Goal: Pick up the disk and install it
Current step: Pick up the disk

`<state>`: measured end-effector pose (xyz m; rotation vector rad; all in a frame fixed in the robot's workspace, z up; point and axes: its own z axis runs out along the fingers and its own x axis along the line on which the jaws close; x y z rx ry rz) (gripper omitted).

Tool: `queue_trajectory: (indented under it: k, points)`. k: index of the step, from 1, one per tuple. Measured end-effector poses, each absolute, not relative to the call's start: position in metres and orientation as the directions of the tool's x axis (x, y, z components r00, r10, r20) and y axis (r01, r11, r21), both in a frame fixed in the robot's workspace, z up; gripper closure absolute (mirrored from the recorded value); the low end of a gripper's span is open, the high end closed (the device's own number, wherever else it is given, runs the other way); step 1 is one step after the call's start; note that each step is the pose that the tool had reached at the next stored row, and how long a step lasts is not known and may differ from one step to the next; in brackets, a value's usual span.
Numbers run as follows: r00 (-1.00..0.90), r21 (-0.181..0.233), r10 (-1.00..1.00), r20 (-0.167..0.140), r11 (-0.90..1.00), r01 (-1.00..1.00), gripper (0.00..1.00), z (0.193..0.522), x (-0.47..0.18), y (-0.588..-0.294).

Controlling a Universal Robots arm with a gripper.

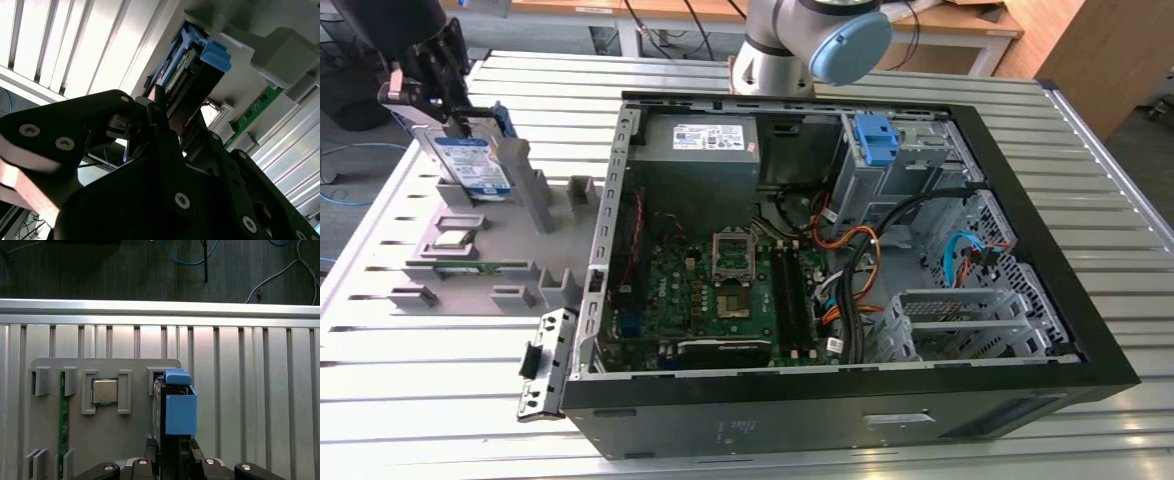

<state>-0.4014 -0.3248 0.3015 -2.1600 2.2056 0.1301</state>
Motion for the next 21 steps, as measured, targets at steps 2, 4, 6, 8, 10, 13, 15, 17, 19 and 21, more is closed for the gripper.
queue_trajectory:
  k: [2, 4, 6, 8, 10, 13, 15, 17, 19, 21]
  points:
    - [-0.022, 0.024, -0.995, -0.096, 0.02, -1.0, 0.65, 0.3014, -0.4014, -0.3248]
    - [-0.022, 0.024, -0.995, -0.096, 0.02, -1.0, 0.65, 0.3014, -0.4014, -0.3248]
    - [-0.022, 0.024, -0.995, -0.096, 0.02, -1.0, 0.65, 0.3013, -0.4014, -0.3248]
    - [-0.022, 0.024, -0.995, -0.096, 0.02, -1.0, 0.65, 0.3009, -0.4014, -0.3248]
    - [-0.022, 0.024, -0.995, -0.096, 0.02, -1.0, 0.65, 0.3009, -0.4014, -0.3249]
    - [-0.022, 0.024, -0.995, -0.096, 0.02, -1.0, 0.65, 0.3009, -0.4014, -0.3248]
    - [-0.022, 0.024, -0.995, -0.096, 0.02, -1.0, 0.65, 0.3008, -0.4013, -0.3249]
    - [-0.022, 0.024, -0.995, -0.096, 0.02, -1.0, 0.65, 0.3008, -0.4014, -0.3248]
    - [-0.022, 0.024, -0.995, -0.096, 0.02, -1.0, 0.65, 0.3012, -0.4014, -0.3248]
    - [-0.022, 0.023, -0.995, -0.096, 0.02, -1.0, 0.65, 0.305, -0.4013, -0.3248]
